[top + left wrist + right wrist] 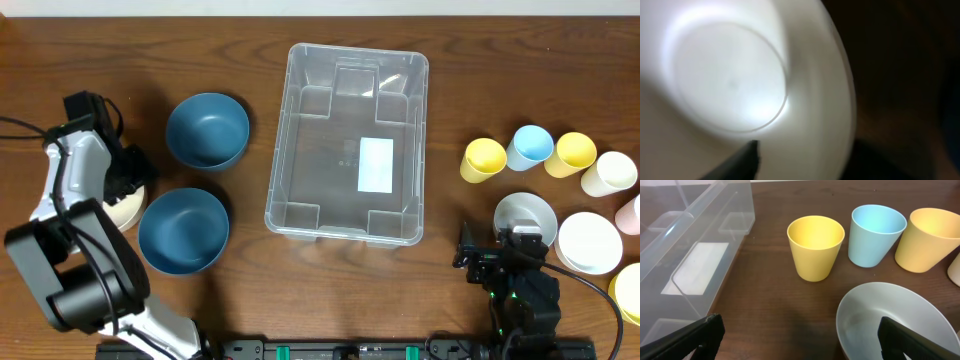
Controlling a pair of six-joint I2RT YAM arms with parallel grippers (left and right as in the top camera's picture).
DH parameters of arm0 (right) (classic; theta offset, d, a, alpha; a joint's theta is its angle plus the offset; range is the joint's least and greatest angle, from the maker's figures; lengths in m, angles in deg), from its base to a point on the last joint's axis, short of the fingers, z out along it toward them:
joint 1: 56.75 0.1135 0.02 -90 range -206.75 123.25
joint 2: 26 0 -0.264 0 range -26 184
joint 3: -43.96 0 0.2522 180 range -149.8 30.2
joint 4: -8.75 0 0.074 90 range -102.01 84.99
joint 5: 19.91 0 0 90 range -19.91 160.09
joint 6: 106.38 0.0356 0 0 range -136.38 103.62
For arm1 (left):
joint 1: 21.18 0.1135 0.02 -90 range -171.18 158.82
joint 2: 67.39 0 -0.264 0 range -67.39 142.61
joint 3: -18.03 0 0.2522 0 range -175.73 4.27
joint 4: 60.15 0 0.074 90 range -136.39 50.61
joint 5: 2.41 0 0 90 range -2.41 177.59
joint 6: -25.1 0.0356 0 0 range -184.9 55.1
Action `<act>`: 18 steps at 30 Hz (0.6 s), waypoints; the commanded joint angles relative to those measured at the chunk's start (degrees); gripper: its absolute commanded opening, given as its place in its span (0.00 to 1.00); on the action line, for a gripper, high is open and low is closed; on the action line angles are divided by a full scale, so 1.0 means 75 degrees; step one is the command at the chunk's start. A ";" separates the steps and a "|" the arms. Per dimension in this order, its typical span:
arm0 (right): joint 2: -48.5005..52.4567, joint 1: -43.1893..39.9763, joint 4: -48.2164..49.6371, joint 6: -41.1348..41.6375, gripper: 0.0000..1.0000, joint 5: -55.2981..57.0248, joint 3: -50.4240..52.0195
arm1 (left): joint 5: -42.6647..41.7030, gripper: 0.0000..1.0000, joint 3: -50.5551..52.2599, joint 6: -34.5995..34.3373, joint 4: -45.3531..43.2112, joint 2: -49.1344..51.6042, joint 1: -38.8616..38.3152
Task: Pack container
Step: 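Reach the left gripper to the cream bowl rim and grasp it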
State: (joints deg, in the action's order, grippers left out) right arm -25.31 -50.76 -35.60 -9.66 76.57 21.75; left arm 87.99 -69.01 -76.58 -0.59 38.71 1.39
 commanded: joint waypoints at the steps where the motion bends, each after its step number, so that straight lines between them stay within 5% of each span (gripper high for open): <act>1: -0.0026 -0.0044 -0.0003 -0.0076 0.99 0.0076 0.0020 | 0.0087 0.50 -0.0143 0.0096 -0.0009 0.0184 0.0017; 9: -0.0026 -0.0044 -0.0003 -0.0079 0.99 0.0076 0.0023 | 0.0090 0.38 -0.0125 0.0251 -0.0009 0.0187 0.0017; 15: -0.0026 -0.0044 -0.0003 -0.0079 0.99 0.0076 0.0020 | 0.0090 0.08 -0.0117 0.0338 -0.0006 0.0184 0.0017; 18: -0.0026 -0.0044 -0.0003 -0.0079 0.99 0.0076 0.0020 | 0.0090 0.06 -0.0128 0.0338 0.0020 0.0105 0.0017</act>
State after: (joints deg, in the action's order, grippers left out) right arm -25.31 -50.76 -35.60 -9.66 76.55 21.75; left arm 88.47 -69.01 -74.44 -0.42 39.98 1.39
